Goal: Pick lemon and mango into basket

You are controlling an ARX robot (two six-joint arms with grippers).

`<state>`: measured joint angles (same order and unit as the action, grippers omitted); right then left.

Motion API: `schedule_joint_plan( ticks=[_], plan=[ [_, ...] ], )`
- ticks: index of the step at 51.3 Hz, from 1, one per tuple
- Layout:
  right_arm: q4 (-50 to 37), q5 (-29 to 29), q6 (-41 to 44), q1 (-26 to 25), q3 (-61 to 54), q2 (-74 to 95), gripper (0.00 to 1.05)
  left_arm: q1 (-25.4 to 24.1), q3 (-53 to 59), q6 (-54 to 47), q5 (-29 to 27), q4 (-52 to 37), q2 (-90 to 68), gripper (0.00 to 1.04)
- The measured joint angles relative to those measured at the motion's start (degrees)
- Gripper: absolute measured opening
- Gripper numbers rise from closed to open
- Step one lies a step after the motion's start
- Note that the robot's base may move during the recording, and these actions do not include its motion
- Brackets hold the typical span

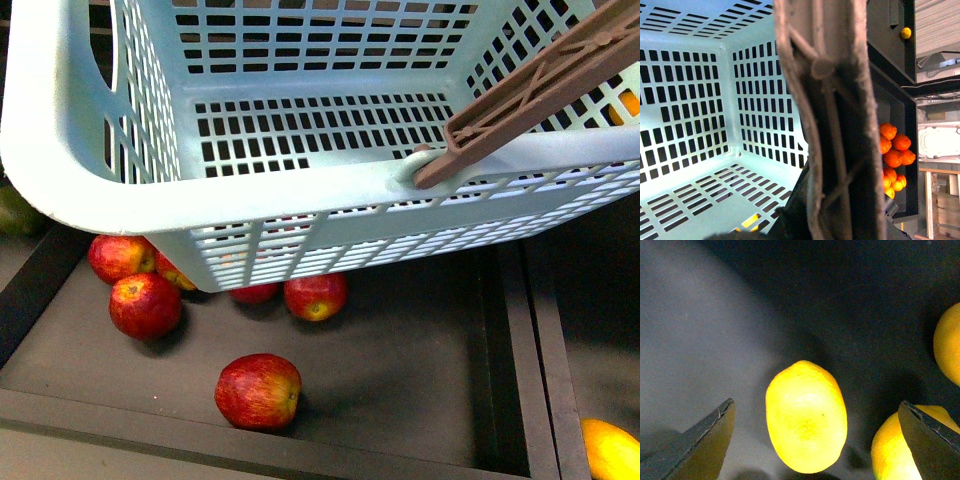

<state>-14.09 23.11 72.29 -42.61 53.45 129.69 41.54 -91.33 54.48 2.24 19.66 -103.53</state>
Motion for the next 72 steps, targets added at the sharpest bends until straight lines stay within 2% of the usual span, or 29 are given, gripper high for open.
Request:
schedule_joint_plan(
  ticks=[9, 55, 57, 63, 67, 72],
  plan=[
    [0.7, -1.1, 2.4, -0.2, 3.6, 3.3, 0.96, 0.0, 0.0, 0.0, -0.2, 0.0, 0.0, 0.05],
    [3.1, -6.4, 0.2, 2.4, 14.4, 14.0, 0.96, 0.0, 0.0, 0.0, -0.1, 0.0, 0.0, 0.05],
    [3.3, -6.6, 0.0, 2.4, 14.4, 14.2, 0.93, 0.0, 0.0, 0.0, -0.1, 0.0, 0.0, 0.05],
    [4.2, -6.8, -0.2, 2.3, 14.3, 14.3, 0.7, 0.0, 0.0, 0.0, -0.1, 0.0, 0.0, 0.05],
    [4.5, -6.5, -0.2, 2.0, 14.2, 14.1, 0.64, 0.0, 0.0, 0.0, -0.1, 0.0, 0.0, 0.05],
    [4.9, -5.6, -0.7, 1.7, 13.2, 13.1, 0.62, 0.0, 0.0, 0.0, -0.1, 0.0, 0.0, 0.05]
  ],
)
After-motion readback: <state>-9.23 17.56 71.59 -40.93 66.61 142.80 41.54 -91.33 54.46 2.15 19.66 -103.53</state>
